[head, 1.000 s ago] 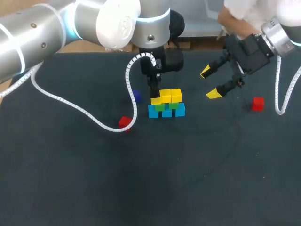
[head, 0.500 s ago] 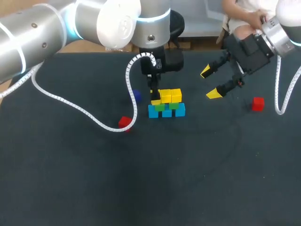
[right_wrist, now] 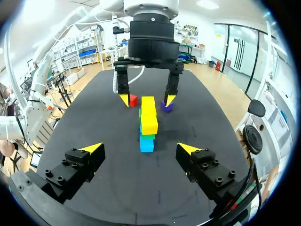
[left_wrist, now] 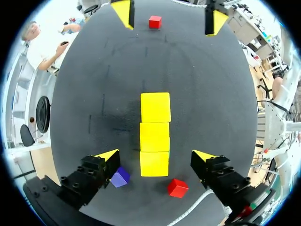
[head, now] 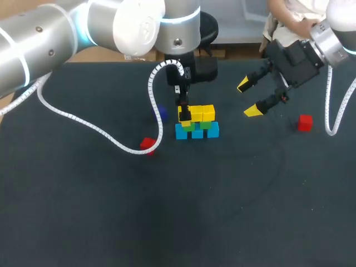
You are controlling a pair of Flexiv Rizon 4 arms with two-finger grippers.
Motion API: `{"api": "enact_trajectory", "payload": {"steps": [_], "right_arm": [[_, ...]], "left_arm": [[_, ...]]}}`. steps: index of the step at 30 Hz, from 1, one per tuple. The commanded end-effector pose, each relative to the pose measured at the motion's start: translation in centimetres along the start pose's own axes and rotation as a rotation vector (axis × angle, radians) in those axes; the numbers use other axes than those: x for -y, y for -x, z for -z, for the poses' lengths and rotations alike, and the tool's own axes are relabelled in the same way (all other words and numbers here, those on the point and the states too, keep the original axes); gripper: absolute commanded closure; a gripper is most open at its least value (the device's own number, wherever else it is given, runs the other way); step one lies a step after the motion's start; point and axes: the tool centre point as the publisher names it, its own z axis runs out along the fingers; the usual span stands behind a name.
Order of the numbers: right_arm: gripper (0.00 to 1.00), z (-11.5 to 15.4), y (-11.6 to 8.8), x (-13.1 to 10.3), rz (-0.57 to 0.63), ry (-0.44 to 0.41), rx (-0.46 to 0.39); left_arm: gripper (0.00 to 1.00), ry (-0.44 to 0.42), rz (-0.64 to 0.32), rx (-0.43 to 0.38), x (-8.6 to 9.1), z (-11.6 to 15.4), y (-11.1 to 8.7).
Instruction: Place the blue cubes, place green cubes on the blue cubes, place the yellow cubes on the green cubes, then place the red cubes on the yellow cubes, and place purple cube on the red cubes.
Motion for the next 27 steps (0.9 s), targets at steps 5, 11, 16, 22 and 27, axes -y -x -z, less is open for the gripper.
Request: {"api": "enact_trajectory", "payload": {"steps": [5,11,16,22,27], "right_arm": [[0.00,0.0,0.0,-0.1,0.000,-0.003,0.000],[0.00,0.0,0.0,-0.1,0.000,-0.003,0.000],[0.00,0.0,0.0,-0.1,0.000,-0.003,0.000],[0.00,0.0,0.0,-0.1,0.000,-0.003,0.000],[0.00,0.0,0.0,-0.1,0.000,-0.003,0.000]], "left_arm": [[0.00,0.027,-0.033,0.067,0.5,0.9,-0.7],[0.00,0.038,-0.028,0.096,0.9,1.4,-1.3],[0.00,0.056,-0.017,0.150,1.2,1.8,-1.9],[0.00,0.064,-0.018,0.184,1.5,2.3,-2.5],[0.00,0.078,-0.035,0.188,2.1,3.2,-3.2]]}}
